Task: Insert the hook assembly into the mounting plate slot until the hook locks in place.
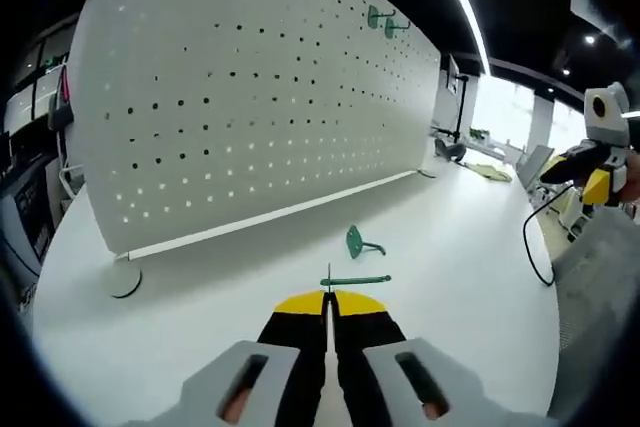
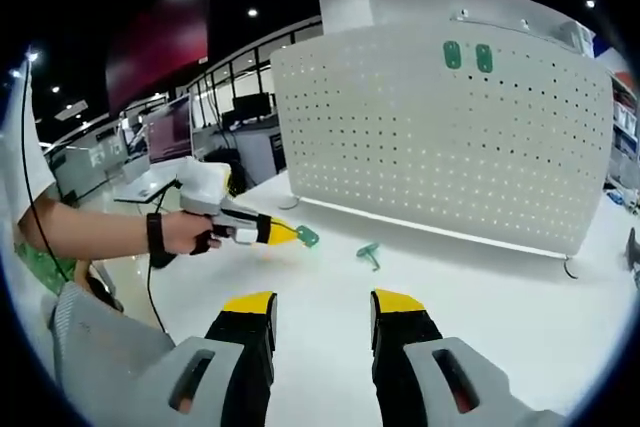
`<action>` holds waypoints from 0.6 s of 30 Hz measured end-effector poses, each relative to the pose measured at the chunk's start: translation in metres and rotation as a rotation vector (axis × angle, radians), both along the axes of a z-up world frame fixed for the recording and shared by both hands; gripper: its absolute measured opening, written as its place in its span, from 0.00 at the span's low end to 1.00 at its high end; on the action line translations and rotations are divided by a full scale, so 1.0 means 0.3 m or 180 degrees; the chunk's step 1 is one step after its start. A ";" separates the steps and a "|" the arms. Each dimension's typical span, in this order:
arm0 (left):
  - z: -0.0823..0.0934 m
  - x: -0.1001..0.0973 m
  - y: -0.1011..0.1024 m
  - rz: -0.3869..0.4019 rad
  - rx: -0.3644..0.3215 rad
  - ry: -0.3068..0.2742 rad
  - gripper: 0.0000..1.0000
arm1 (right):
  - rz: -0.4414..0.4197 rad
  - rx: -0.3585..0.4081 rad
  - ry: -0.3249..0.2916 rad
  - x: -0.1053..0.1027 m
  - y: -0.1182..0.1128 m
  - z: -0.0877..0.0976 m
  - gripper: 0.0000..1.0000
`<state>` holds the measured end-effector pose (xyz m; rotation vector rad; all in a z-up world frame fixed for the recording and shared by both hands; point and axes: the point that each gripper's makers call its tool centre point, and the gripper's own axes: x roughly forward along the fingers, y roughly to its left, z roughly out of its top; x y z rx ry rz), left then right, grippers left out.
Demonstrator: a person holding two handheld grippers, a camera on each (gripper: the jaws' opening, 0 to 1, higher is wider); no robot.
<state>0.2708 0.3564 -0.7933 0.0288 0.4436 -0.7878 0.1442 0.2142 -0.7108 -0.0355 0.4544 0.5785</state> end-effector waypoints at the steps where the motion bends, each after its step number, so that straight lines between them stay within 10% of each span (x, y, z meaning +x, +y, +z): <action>1: 0.008 -0.005 -0.001 -0.0003 -0.0014 -0.0004 0.01 | 0.0000 0.0009 0.0004 0.001 -0.001 0.001 0.38; 18: 0.145 -0.123 -0.043 -0.0246 -0.0073 -0.0154 0.01 | 0.0123 0.0084 -0.0114 0.000 0.014 0.043 0.37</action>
